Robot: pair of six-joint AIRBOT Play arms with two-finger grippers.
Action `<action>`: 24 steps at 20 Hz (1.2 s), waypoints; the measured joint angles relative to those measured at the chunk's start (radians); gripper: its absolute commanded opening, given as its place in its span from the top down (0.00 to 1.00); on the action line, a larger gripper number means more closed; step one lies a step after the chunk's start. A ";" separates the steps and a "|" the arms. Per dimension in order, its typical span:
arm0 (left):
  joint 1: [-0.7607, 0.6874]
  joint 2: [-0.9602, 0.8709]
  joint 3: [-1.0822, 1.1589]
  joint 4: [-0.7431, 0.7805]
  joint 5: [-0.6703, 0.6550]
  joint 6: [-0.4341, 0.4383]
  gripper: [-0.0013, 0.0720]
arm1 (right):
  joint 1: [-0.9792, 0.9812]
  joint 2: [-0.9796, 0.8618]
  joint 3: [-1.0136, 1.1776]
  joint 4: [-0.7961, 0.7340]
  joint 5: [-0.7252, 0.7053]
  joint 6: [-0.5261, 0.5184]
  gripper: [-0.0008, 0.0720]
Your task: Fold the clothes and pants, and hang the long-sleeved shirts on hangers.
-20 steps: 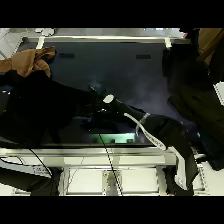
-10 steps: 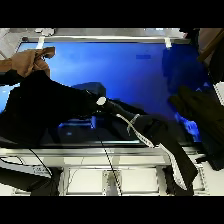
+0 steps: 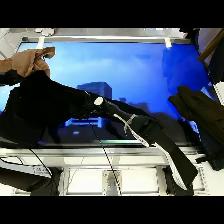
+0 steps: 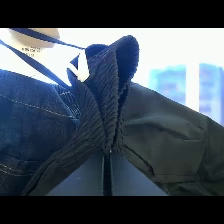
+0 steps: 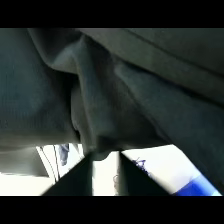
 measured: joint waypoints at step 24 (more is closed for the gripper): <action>-0.023 0.491 -0.004 0.002 -0.161 -0.163 0.96 | -0.420 0.839 0.093 -0.882 0.552 -0.063 0.98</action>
